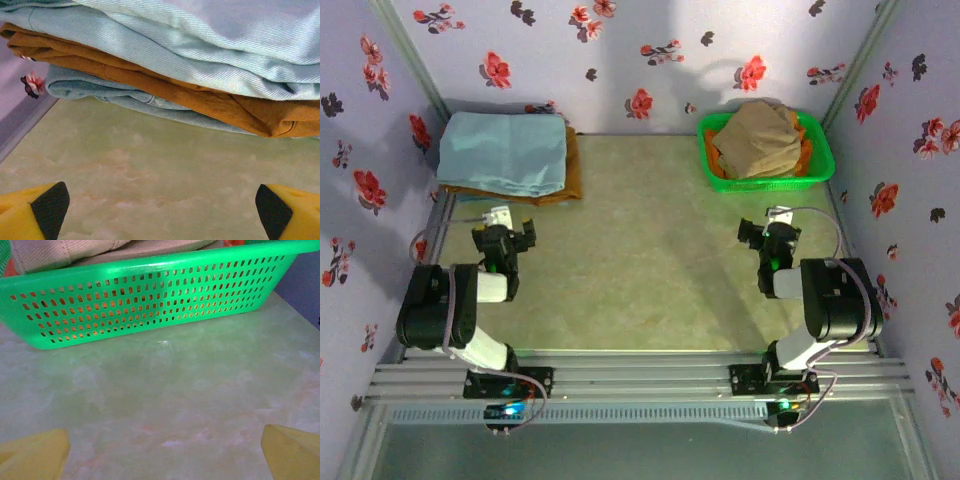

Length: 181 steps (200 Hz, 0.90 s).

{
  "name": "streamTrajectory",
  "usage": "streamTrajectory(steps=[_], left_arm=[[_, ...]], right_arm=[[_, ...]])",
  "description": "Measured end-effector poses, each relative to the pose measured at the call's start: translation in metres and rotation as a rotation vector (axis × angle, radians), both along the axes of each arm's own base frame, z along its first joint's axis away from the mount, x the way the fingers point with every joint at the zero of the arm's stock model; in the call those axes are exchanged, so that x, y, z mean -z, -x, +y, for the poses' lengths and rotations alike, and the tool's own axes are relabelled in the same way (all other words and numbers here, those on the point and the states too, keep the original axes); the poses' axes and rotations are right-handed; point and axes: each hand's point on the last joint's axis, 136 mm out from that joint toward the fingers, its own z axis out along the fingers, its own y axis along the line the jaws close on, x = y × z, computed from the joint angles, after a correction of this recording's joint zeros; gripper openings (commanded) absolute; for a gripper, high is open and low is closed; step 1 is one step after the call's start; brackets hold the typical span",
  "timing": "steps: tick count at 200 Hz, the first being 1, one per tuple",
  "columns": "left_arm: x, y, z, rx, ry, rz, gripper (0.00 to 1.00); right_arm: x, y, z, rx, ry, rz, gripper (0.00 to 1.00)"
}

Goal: Fold and stack the trousers

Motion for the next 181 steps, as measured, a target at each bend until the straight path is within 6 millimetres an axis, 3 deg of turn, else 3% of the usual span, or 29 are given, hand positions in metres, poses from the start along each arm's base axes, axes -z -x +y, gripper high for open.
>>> streamTrajectory(steps=[181], left_arm=[[-0.0001,-0.0006,-0.0063,0.019,-0.008,0.002,1.0]], right_arm=[[0.0022,0.001,0.0,0.0,0.0,0.01,0.99]])
